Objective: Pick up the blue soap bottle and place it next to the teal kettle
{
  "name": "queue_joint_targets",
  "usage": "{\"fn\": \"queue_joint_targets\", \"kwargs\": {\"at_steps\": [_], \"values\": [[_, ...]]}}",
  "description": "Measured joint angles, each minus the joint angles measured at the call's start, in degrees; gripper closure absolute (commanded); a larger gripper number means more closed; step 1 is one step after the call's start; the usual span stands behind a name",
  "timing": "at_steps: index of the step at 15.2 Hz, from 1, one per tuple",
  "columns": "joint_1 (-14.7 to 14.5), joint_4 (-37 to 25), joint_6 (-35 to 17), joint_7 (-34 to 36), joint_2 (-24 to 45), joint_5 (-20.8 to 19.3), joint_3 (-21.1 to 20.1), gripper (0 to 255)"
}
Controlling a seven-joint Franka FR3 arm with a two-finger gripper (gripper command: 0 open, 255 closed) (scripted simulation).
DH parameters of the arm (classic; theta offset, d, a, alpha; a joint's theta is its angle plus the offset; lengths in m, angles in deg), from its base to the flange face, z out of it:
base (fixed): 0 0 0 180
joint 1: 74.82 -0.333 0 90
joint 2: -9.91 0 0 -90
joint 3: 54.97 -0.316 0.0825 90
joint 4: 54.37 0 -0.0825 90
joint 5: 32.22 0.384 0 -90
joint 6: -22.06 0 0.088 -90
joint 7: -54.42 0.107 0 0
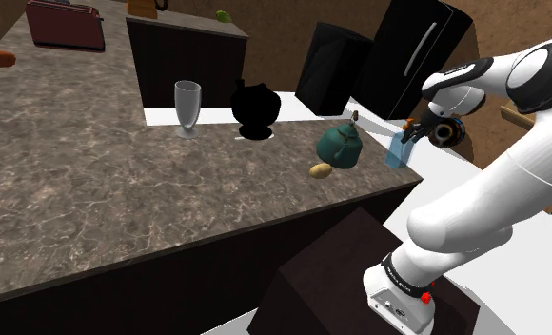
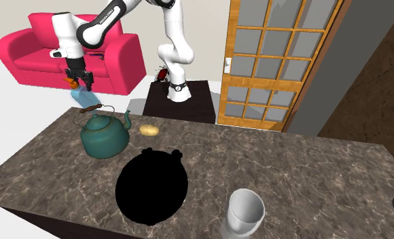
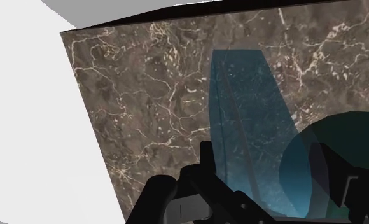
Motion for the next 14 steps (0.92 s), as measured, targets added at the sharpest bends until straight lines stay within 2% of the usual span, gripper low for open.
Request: {"fn": "queue_joint_targets", "kwargs": {"at_steps": [11, 14], "values": [[0.0, 4.0, -8.1, -3.8, 5.0, 4.8, 0.0, 255], [0.1, 4.1, -8.8, -4.2, 5.3, 5.3, 0.1, 255]]}}
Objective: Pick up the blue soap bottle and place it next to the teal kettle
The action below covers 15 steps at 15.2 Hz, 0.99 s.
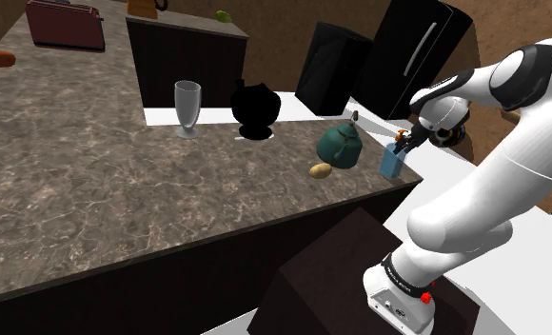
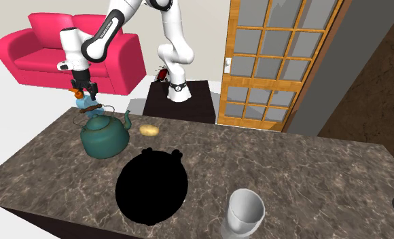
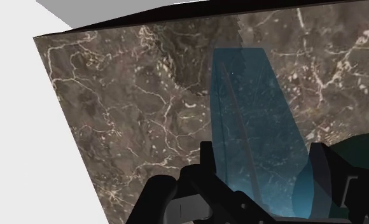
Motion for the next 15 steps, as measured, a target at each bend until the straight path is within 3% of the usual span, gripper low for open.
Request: {"fn": "queue_joint_targets", "kwargs": {"at_steps": [4, 5, 11, 15], "values": [[0.0, 0.0, -0.1, -0.1, 0.0, 0.1, 0.0, 255], [0.0, 0.0, -0.1, -0.1, 0.1, 0.1, 0.0, 0], [0.0, 0.2, 0.0, -0.1, 0.2, 0.1, 0.0, 0], [-0.1, -1.0, 4.9, 2.8, -4.4, -4.1, 0.3, 0]]}}
